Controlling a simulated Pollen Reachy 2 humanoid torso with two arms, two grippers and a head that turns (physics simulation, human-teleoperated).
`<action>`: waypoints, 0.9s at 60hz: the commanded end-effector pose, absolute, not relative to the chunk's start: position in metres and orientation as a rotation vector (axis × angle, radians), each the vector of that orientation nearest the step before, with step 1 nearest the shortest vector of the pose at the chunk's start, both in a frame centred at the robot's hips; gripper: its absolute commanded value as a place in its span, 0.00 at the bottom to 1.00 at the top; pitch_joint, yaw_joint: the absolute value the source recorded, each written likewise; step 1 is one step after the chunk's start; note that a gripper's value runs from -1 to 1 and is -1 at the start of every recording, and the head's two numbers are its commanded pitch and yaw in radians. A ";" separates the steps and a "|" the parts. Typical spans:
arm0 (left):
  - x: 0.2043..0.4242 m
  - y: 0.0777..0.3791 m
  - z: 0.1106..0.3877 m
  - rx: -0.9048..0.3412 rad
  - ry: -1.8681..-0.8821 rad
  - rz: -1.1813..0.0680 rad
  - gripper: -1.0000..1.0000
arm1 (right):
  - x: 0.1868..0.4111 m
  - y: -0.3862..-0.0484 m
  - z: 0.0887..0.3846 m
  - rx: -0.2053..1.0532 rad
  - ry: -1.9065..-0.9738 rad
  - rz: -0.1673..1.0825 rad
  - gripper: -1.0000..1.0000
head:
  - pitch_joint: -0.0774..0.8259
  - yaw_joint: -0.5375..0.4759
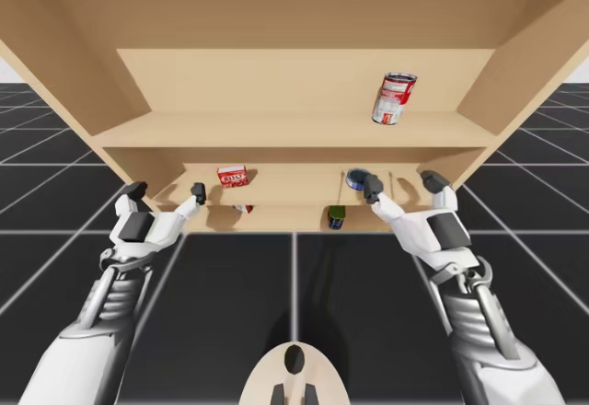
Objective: Look through the shelves, find the red soup can, and take it.
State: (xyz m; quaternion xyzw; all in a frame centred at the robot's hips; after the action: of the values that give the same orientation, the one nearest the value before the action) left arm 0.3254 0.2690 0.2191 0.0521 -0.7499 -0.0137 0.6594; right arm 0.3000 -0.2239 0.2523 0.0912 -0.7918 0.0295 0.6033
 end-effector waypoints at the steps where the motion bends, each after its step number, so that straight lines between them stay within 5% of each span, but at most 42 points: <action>1: 0.325 0.271 0.219 0.129 -1.696 -0.026 0.00 | 0.297 -0.220 0.250 0.208 -1.847 0.038 0.00 | 0.08 0.51; 14: 0.325 0.272 0.219 0.133 -1.695 -0.023 0.00 | 0.300 -0.220 0.251 0.234 -1.831 0.043 0.00 | 0.16 0.48; 40: 0.325 0.270 0.219 0.122 -1.697 -0.030 0.00 | 0.296 -0.218 0.255 0.220 -1.844 0.063 0.00 | 0.22 0.22; 54: 0.325 0.269 0.219 0.121 -1.696 -0.031 0.00 | 0.247 -0.212 0.299 0.222 -1.867 0.091 0.00 | 0.23 0.25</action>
State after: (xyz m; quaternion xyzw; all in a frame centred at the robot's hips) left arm 0.3249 0.2689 0.2192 0.0528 -0.7497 -0.0134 0.6595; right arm 0.2742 -0.2182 0.2747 0.0896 -0.7965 0.0353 0.5969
